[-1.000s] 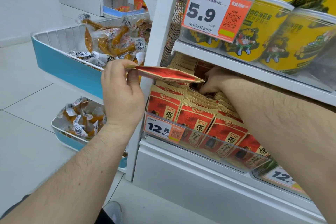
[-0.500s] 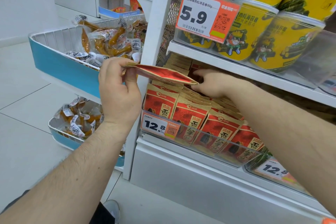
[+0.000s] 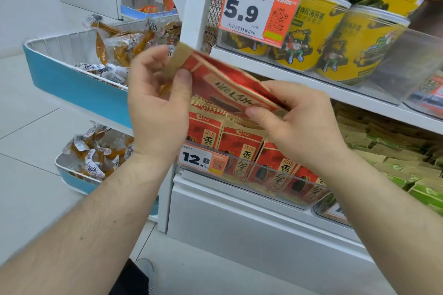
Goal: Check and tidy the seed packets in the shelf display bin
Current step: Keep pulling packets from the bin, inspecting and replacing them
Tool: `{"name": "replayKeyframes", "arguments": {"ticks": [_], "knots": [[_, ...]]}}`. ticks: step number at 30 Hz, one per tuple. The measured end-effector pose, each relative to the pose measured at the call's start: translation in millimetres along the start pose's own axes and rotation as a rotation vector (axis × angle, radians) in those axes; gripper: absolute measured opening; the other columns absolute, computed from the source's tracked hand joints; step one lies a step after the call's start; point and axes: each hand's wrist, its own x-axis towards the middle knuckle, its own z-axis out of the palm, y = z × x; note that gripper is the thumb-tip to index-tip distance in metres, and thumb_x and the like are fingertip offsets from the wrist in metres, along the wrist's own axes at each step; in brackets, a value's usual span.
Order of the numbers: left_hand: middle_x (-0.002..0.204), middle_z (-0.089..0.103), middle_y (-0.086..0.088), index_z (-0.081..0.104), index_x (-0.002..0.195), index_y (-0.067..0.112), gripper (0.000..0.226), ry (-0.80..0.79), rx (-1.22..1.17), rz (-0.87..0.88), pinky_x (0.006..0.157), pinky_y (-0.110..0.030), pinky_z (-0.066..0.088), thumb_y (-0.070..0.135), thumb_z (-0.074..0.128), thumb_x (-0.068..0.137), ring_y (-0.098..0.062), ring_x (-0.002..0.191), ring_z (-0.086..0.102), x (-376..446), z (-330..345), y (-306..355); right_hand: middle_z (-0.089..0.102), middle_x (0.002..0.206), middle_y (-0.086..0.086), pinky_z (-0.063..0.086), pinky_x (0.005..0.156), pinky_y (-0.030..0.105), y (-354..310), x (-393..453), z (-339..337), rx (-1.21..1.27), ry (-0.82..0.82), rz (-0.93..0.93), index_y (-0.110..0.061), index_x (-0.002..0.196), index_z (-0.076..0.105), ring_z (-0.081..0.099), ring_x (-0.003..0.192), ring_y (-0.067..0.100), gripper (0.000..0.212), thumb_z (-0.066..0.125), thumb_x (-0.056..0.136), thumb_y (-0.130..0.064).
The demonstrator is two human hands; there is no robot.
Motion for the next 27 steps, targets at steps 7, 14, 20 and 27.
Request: {"name": "replayKeyframes", "arguments": {"ticks": [7,14,20,27], "knots": [[0.075,0.069,-0.004,0.063,0.089,0.015,0.018,-0.205,-0.126,-0.637,0.050,-0.030,0.051,0.023,0.051,0.100,-0.019,0.061,0.063,-12.4,12.3,1.1,0.076,0.084,0.010,0.058,0.058,0.031,-2.0,-30.5,14.1,0.742,-0.214,0.615,-0.006,0.097,0.072,0.074,0.073,0.023,0.010,0.067,0.089,-0.007],[0.056,0.064,0.007,0.065,0.080,0.014,0.015,-0.485,0.076,-0.630,0.042,-0.020,0.044,0.011,0.060,0.095,-0.005,0.047,0.055,-32.8,20.1,-3.8,0.076,0.086,0.010,0.060,0.068,0.049,18.0,-42.6,12.2,0.767,-0.079,0.707,-0.010,0.100,0.070,0.074,0.077,0.027,0.013,0.063,0.092,-0.018],[0.062,0.065,-0.005,0.063,0.078,0.010,0.018,-0.604,0.036,-0.692,0.043,-0.025,0.046,0.025,0.064,0.088,-0.016,0.051,0.060,-39.6,28.1,0.5,0.075,0.080,0.012,0.058,0.059,0.039,32.2,-54.5,12.2,0.726,-0.017,0.716,-0.010,0.088,0.072,0.072,0.070,0.028,0.024,0.057,0.096,-0.026],[0.057,0.065,-0.007,0.066,0.084,-0.007,0.049,-0.612,0.000,-0.734,0.041,-0.019,0.042,0.040,0.064,0.071,-0.013,0.047,0.060,-48.9,38.5,-0.6,0.071,0.069,0.014,0.050,0.049,0.026,43.5,-66.9,9.5,0.868,-0.040,0.716,-0.005,0.072,0.071,0.066,0.058,0.021,0.041,0.056,0.080,-0.042]]}}
